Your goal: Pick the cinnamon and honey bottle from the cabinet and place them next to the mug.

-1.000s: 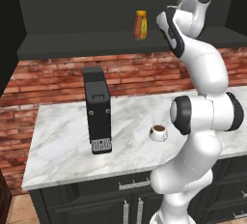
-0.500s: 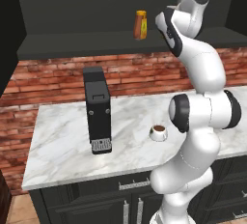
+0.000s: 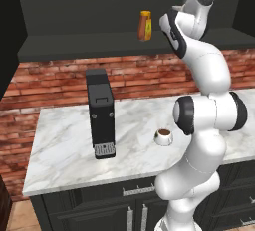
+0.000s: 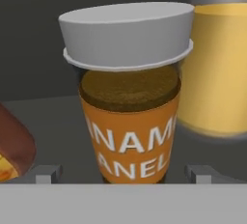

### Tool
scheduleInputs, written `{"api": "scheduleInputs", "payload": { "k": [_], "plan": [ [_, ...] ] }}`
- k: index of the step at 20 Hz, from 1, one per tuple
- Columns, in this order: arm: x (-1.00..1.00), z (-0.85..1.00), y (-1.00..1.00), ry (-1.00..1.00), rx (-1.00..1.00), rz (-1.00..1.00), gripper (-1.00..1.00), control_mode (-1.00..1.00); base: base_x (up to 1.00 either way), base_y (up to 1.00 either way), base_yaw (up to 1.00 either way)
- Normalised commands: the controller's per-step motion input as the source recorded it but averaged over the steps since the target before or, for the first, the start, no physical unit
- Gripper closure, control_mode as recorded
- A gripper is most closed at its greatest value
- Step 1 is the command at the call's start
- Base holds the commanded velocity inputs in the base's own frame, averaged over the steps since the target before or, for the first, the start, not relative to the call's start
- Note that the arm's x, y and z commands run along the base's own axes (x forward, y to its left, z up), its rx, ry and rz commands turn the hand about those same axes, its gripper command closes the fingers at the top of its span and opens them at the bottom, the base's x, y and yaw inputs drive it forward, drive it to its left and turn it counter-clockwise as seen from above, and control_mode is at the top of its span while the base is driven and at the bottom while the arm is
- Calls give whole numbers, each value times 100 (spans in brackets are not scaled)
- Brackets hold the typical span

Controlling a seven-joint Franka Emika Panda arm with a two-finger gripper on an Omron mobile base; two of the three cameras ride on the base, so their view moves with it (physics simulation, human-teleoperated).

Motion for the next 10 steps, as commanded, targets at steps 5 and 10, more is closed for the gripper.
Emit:
{"api": "scheduleInputs", "payload": {
  "k": [5,10],
  "plan": [
    [9,0,0,0,0,0,-100,-100,0,0,0],
    [14,0,0,0,0,0,-100,-100,0,0,0]
  ]
}}
